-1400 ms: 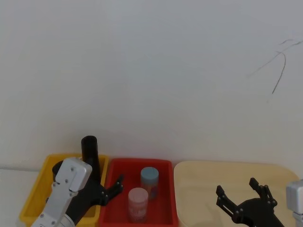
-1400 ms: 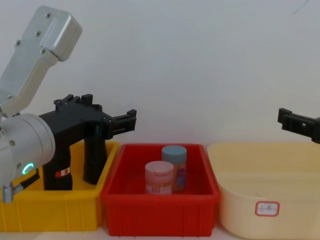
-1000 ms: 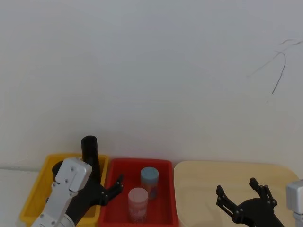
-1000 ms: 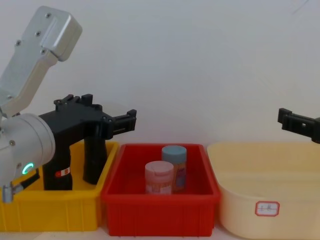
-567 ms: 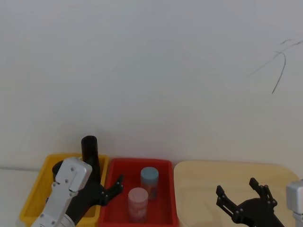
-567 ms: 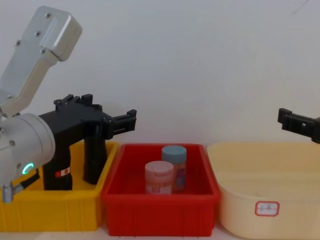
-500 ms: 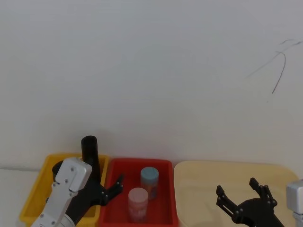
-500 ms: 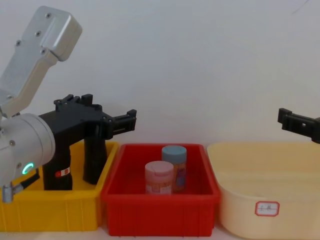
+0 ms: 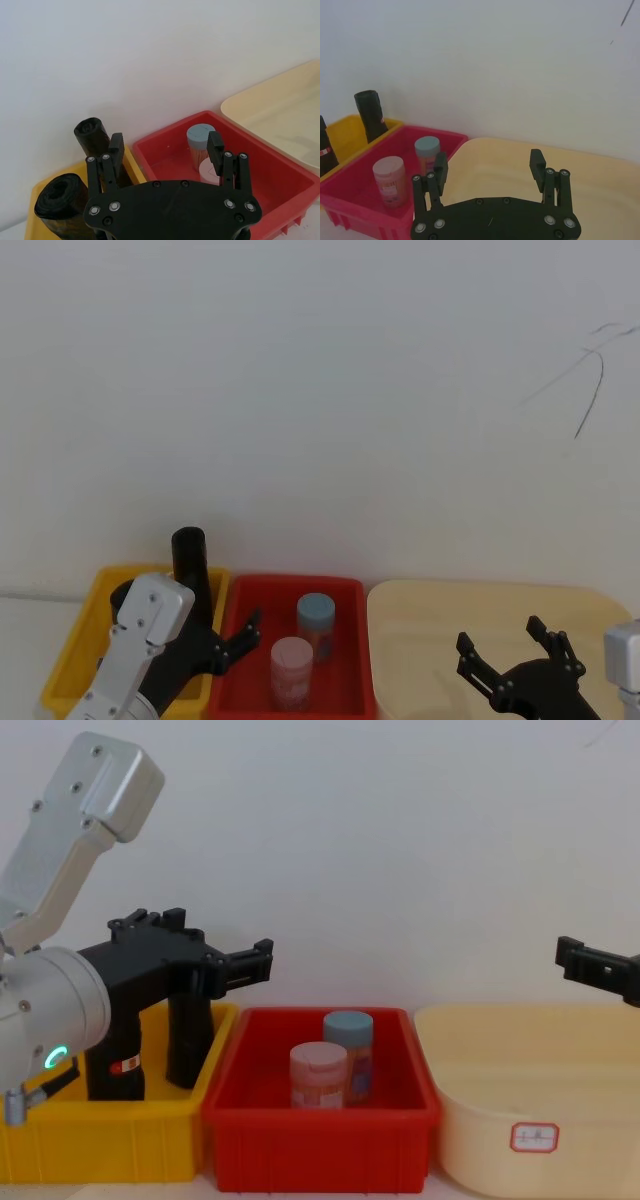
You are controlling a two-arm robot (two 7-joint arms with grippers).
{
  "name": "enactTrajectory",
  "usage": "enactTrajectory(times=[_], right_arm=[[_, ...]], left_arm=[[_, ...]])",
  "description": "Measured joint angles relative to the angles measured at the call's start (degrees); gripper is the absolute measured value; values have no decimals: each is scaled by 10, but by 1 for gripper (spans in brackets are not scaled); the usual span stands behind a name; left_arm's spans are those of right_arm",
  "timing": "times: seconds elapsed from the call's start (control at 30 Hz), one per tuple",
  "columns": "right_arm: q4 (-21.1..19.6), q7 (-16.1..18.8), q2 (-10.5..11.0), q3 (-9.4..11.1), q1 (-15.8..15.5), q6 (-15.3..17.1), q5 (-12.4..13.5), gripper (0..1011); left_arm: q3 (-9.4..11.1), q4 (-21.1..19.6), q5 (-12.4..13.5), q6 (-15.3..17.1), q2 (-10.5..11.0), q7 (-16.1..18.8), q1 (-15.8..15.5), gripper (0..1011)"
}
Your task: Pick up the garbage bag with the one hand and transfer it to the other hand.
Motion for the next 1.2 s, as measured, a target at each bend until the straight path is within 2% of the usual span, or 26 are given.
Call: enactTrajectory(times=[0.17,0.4,0.63,0.9,1.2], right_arm=[[0,0,0,0,0,0,0,1000],[0,0,0,0,0,0,0,1000],[0,0,0,0,0,0,0,999],[0,0,0,0,0,0,0,1000],[0,0,0,0,0,0,0,1000]], left_arm=[[1,-2,1,0,2,-5,0,1000],[-5,-15,-3,-7,19,-23,14,1000],[-28,-34,-22,-24,53,-46,49,1000],[-72,-47,-56,-40,97,-71,95,1000],[-101,-40,-84,-39,124,-96,112,1000]])
